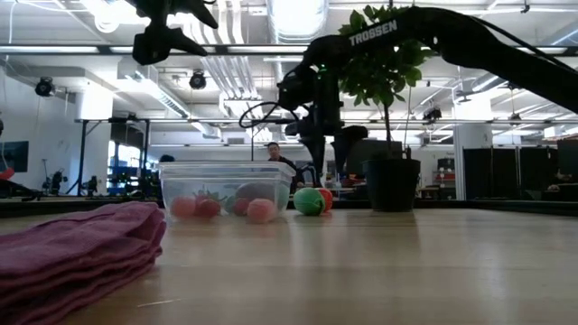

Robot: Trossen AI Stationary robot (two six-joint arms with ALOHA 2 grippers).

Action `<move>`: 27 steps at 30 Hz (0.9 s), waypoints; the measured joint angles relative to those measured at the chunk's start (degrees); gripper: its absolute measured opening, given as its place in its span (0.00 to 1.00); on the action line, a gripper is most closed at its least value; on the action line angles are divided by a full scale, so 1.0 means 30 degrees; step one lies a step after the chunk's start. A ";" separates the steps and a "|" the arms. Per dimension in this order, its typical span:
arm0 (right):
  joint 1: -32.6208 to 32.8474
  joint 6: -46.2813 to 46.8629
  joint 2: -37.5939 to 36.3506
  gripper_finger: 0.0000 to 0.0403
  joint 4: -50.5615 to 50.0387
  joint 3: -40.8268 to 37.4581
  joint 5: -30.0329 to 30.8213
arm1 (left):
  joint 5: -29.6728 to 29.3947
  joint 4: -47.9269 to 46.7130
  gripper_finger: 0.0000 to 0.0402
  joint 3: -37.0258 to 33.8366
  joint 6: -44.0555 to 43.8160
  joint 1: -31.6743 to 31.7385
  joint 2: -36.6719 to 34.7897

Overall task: Pick and placing Produce into tupperware
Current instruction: Put the red tomato into the transparent container

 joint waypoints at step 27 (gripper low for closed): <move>0.6422 -0.0827 -0.0211 0.57 0.0628 0.0117 0.9415 | -0.1008 -0.1654 0.50 -0.0015 0.0392 -0.0015 -0.0182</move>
